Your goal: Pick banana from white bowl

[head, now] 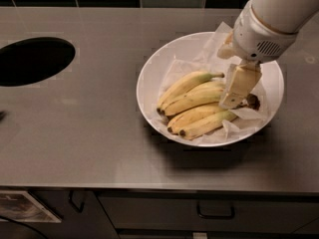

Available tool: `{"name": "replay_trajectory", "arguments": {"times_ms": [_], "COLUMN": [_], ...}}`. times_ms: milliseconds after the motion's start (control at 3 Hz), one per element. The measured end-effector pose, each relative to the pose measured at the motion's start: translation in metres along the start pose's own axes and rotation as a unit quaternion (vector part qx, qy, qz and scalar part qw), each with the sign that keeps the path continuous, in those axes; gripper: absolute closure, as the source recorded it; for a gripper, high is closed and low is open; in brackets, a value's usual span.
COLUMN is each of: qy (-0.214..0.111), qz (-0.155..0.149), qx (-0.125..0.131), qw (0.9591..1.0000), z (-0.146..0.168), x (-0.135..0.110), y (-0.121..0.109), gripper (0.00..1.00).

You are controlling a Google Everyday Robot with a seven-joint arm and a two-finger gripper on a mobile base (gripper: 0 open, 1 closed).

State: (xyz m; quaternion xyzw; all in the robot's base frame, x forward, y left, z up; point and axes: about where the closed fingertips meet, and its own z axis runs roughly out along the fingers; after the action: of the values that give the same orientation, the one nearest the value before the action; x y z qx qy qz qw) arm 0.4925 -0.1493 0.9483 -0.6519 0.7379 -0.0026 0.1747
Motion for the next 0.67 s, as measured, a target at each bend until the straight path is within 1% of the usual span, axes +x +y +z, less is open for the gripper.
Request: {"name": "replay_trajectory", "arguments": {"times_ms": [333, 667], "qy": [-0.005, -0.008], "qz": [0.003, 0.005], "qx": [-0.009, -0.020], "qw": [0.9999, 0.9998], "z": [0.018, 0.031], "x": [-0.002, -0.002], "y": [-0.012, -0.018], "gripper": [0.38, 0.41]}}
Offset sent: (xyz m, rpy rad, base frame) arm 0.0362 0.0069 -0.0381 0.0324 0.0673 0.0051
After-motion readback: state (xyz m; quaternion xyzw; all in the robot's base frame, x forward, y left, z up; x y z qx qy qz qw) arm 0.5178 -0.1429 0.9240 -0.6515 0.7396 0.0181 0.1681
